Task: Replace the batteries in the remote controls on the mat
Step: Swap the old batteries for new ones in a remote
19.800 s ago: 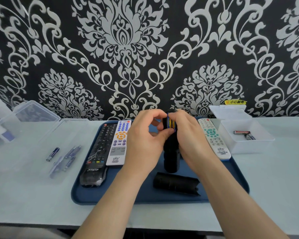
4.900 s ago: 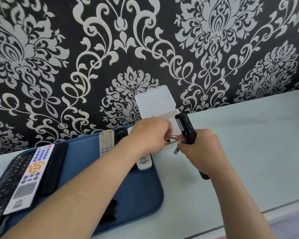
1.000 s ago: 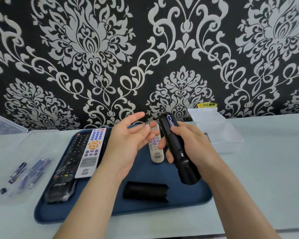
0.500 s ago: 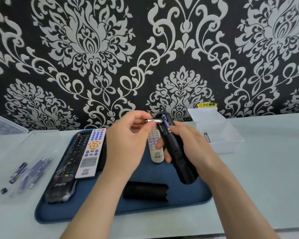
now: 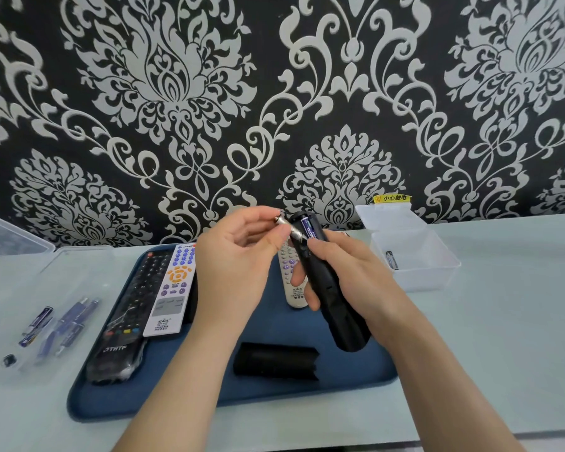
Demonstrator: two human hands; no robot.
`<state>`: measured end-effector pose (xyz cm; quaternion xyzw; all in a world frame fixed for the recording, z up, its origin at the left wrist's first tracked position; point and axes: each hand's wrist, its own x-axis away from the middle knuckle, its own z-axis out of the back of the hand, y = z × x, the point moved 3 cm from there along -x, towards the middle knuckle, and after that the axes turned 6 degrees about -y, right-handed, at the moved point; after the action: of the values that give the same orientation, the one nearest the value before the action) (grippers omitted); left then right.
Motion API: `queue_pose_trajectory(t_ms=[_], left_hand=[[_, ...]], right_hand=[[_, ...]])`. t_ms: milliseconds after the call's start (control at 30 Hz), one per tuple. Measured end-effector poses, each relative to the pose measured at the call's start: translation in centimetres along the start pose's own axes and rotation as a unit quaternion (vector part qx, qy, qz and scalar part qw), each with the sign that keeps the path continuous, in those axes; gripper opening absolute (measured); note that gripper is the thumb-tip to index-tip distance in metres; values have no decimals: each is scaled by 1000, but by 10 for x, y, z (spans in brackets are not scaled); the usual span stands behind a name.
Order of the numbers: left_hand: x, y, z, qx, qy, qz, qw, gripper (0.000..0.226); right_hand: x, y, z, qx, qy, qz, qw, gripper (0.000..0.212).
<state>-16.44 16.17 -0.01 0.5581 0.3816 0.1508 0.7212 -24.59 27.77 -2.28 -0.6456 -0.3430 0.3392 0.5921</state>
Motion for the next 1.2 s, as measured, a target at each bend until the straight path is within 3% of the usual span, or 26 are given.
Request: queue_pose_trajectory(t_ms=[633,767,867,967,1067,1133,1200], left_hand=[[2,2,-5,-141,-31,-104,984,19],[-2,5,-20,-7,-16,-30,999,12],[-12,9,-41,118,-26,43,992,16],[-20,-4,-72,-19,-163,69,984,38],[-20,-22,-108,-250,-292,45,922,31],[-18,-31,-123,-343,-312,33,885,24],[-19,-37,-128,-378,-282,13,882,19]], right_hand=[[-2,3,-2,-17,3,4,1000,25],[-1,3,7,6,54,19,998,20],[7,0,35,11,160,13,987,20],[22,-4,79,90,284,9,955,19],[37,1,116,181,350,-19,919,19],[45,7,131,237,360,-58,900,18],[48,13,139,290,363,-95,880,23]])
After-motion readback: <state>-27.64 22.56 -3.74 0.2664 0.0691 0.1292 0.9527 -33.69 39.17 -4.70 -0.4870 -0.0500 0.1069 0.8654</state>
